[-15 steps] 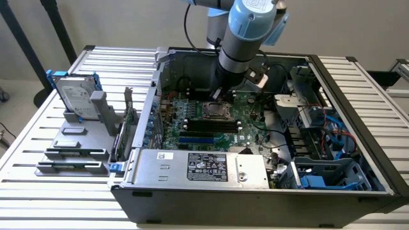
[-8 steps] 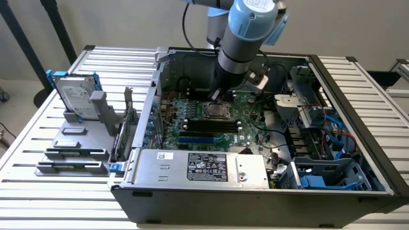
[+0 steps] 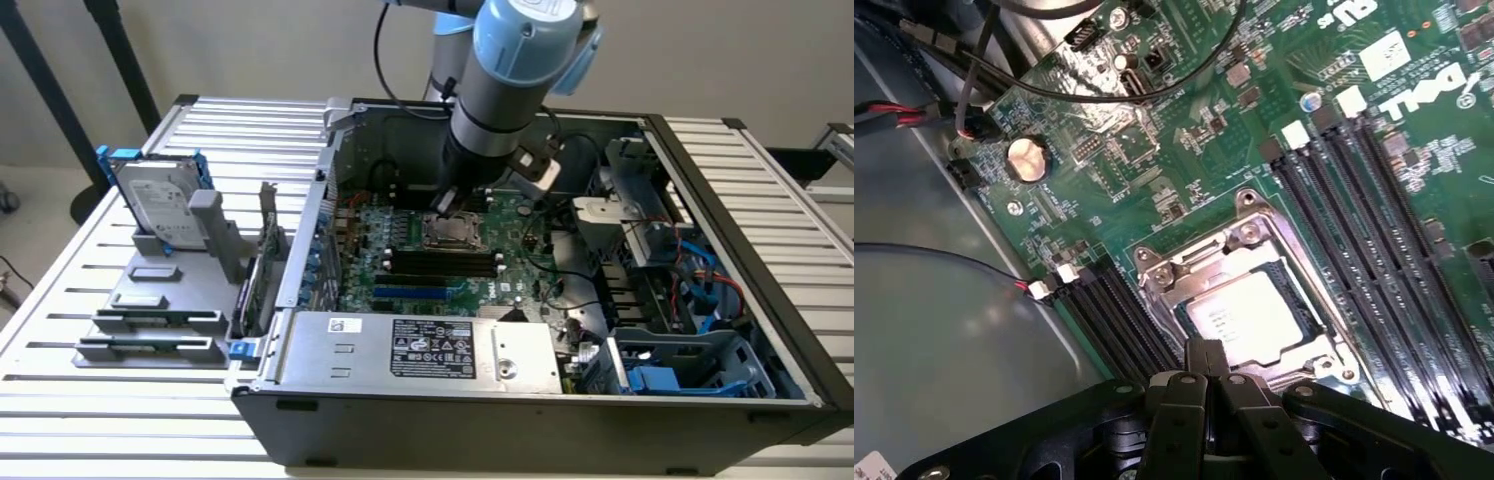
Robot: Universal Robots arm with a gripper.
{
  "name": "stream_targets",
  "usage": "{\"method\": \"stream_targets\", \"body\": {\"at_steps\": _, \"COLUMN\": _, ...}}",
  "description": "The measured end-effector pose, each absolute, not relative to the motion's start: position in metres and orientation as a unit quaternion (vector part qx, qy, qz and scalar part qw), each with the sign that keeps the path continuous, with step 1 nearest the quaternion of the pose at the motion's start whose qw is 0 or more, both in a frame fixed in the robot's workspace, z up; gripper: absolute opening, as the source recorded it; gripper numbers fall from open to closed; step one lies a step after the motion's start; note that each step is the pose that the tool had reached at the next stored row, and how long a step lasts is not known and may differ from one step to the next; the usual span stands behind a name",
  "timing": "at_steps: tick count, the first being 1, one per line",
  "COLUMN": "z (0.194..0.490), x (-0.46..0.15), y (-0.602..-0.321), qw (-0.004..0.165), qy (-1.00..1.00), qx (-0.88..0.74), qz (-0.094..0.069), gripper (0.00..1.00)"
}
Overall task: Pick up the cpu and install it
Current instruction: 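Install the first cpu locking lever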
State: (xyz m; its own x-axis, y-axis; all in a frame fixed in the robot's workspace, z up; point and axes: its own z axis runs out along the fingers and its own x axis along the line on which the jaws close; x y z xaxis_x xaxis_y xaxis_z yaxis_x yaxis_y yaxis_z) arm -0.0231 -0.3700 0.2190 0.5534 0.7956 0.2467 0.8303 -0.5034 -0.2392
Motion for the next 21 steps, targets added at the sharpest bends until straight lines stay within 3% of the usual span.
{"method": "stream_targets", "body": {"at_steps": 21, "z": 0.245, "x": -0.045, "y": -0.417, "qw": 0.170, "qy": -0.469, "qx": -0.865, "qz": -0.050, "gripper": 0.11}}
